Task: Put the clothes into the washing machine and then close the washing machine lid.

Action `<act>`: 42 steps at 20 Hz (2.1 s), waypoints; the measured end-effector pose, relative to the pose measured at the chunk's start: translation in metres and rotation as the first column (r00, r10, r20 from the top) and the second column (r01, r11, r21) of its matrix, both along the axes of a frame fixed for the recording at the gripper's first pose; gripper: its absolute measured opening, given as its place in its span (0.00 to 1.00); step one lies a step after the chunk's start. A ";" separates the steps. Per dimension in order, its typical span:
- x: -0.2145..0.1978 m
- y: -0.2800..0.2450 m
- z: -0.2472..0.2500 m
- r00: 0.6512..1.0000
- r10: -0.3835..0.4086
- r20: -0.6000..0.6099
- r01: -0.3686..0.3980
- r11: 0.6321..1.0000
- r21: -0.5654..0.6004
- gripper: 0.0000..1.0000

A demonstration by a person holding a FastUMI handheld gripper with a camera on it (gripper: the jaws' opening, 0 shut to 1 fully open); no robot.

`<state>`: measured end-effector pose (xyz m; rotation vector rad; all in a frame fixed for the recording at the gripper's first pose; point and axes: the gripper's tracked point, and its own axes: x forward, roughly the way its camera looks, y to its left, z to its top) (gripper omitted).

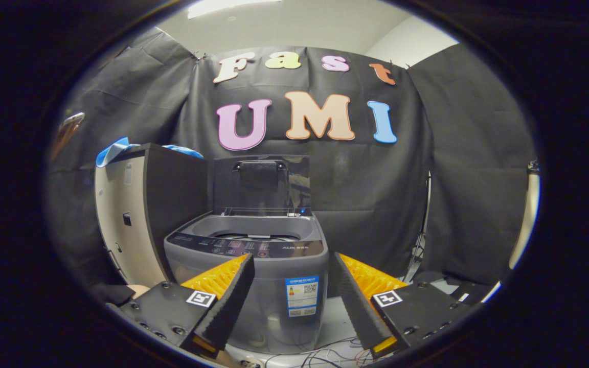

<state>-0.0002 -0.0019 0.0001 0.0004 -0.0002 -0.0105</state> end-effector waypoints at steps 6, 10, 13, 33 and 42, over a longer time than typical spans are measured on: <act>0.000 0.000 0.000 1.000 -0.003 0.000 0.003 1.000 0.001 0.96; 0.003 0.000 0.000 1.000 -0.009 0.003 0.009 1.000 -0.001 0.96; 0.015 0.011 0.021 1.000 -0.012 0.029 0.010 0.998 0.056 0.96; 0.181 0.334 0.286 0.930 0.359 0.084 -0.364 0.929 0.061 0.95; 0.249 0.444 0.267 0.896 0.430 -0.113 -0.420 0.902 0.104 0.96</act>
